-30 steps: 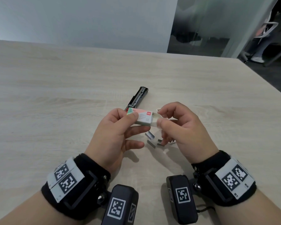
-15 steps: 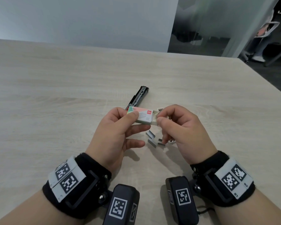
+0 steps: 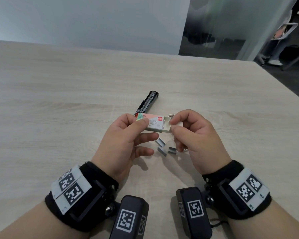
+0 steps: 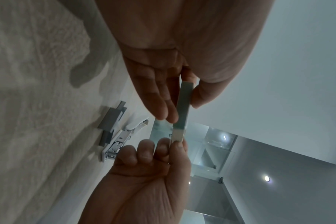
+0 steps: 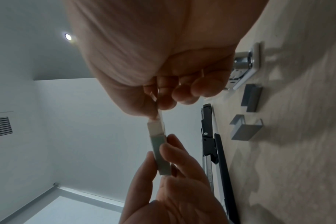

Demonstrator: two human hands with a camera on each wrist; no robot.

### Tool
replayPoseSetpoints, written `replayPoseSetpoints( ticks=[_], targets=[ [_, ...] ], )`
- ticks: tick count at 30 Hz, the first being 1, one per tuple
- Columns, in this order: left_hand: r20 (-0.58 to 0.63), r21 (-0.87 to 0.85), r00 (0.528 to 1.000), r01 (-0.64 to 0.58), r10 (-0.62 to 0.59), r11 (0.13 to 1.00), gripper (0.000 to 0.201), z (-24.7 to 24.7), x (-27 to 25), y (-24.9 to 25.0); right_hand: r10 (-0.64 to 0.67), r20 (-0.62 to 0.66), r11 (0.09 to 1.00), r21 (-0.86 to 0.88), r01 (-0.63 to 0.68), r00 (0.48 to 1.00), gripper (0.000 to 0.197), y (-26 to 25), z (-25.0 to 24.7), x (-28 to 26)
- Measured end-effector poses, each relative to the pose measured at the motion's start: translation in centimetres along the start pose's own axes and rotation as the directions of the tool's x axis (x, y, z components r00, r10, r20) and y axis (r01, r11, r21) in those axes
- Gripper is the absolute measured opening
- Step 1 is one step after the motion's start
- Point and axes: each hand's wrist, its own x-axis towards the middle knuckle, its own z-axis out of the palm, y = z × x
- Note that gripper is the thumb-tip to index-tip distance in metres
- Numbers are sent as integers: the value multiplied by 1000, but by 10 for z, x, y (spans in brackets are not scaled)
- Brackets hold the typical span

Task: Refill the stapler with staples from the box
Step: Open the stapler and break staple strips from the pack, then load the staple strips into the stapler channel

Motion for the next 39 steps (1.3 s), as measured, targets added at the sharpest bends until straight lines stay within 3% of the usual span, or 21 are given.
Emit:
replayPoseSetpoints(
  ticks=[8,15,20,24,28,31,36,39],
  targets=[
    [15,45,999,-44,44,998,26,-1,0,-4,15,28,986,163,-19,999,11,-3,0,-2],
    [59,41,997,-46,43,998,29,-2,0,-5,33,4,998,59,-34,999,16,0,2,-1],
    [56,33,996,-77,75,997,9,-1,2,-5,24,106,991,130,-37,994,17,-3,4,-3],
    [67,134,992,-117,108,984,13,-1,1,-6,21,157,989,144,-44,987,31,-4,6,-4],
    [63,168,993,-112,103,979,13,0,2,-8,-73,118,984,-153,91,990,33,-8,3,-5],
    [89,227,990,-126,109,966,15,1,2,-10,-167,222,897,-370,242,961,27,-17,-5,-3],
    [148,250,985,-125,89,960,22,2,0,-10,-214,385,788,-475,391,898,25,-26,-5,-1],
    [160,250,983,-125,86,960,21,2,0,-11,-151,405,777,-515,361,902,29,-31,-2,-3]
  ],
)
